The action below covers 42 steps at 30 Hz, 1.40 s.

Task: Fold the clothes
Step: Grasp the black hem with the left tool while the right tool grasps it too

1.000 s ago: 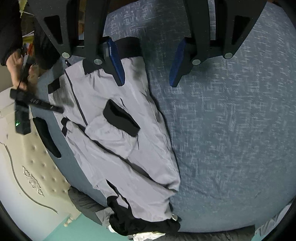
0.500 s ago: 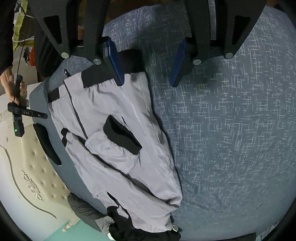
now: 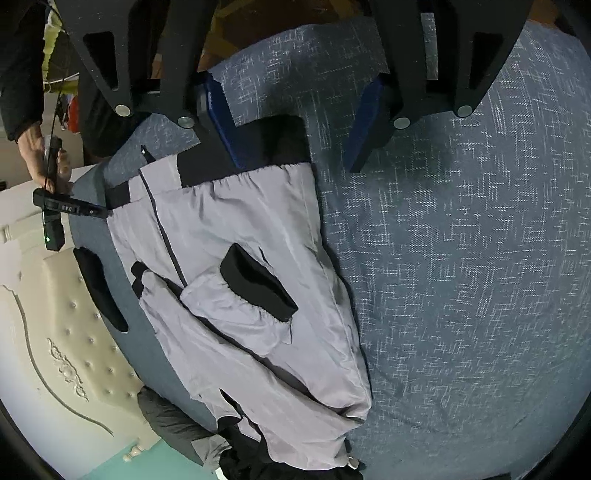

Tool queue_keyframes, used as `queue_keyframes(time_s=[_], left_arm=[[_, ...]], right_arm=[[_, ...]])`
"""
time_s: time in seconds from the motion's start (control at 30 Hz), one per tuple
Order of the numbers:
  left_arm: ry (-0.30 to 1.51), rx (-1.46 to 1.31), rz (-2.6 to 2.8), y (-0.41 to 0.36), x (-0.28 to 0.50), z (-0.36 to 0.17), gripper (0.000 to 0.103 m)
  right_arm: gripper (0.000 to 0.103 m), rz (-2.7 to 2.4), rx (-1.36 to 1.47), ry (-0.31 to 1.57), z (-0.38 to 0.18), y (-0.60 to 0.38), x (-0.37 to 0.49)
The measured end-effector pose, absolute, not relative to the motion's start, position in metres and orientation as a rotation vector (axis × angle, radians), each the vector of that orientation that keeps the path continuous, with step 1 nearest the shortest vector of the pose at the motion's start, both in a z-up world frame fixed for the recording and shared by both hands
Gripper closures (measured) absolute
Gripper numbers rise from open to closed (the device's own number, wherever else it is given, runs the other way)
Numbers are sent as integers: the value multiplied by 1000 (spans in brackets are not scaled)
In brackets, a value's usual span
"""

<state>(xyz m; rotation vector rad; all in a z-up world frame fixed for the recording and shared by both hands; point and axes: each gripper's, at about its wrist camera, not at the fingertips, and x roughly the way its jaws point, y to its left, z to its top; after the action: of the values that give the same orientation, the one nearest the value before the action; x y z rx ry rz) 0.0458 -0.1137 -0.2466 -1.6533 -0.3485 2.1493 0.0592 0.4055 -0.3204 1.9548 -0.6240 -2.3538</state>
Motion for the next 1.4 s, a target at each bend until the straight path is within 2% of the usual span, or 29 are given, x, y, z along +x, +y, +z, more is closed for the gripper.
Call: queue_keyframes(time_s=[0.4, 0.53, 0.6, 0.7, 0.77, 1.1, 1.33, 1.37, 1.4], left_arm=[[-321, -1715, 2144, -98, 39, -271, 41], [-312, -1705, 2140, -97, 38, -267, 41], [-314, -1702, 2140, -97, 37, -266, 41], [-327, -1702, 2140, -99, 35, -267, 41], [-338, -1706, 2137, -99, 35, -268, 41], [-354, -1726, 2137, -98, 37, -280, 41], [-352, -1757, 2107, -91, 39, -298, 41], [-351, -1753, 2106, -90, 39, -298, 43], [-353, -1746, 2105, -89, 39, -297, 47]], right_arm=[[57, -2327, 1970, -706, -335, 410, 59], [57, -2284, 2008, -690, -320, 421, 55], [57, -2234, 2031, -669, -308, 426, 52], [57, -2247, 2053, -511, -288, 422, 50], [56, -2256, 2029, -499, -284, 418, 51], [56, -2248, 2055, -594, -338, 399, 55], [56, -2294, 2010, -620, -345, 396, 63], [57, -2297, 1999, -620, -344, 396, 65], [62, -2299, 1987, -620, -344, 395, 67]])
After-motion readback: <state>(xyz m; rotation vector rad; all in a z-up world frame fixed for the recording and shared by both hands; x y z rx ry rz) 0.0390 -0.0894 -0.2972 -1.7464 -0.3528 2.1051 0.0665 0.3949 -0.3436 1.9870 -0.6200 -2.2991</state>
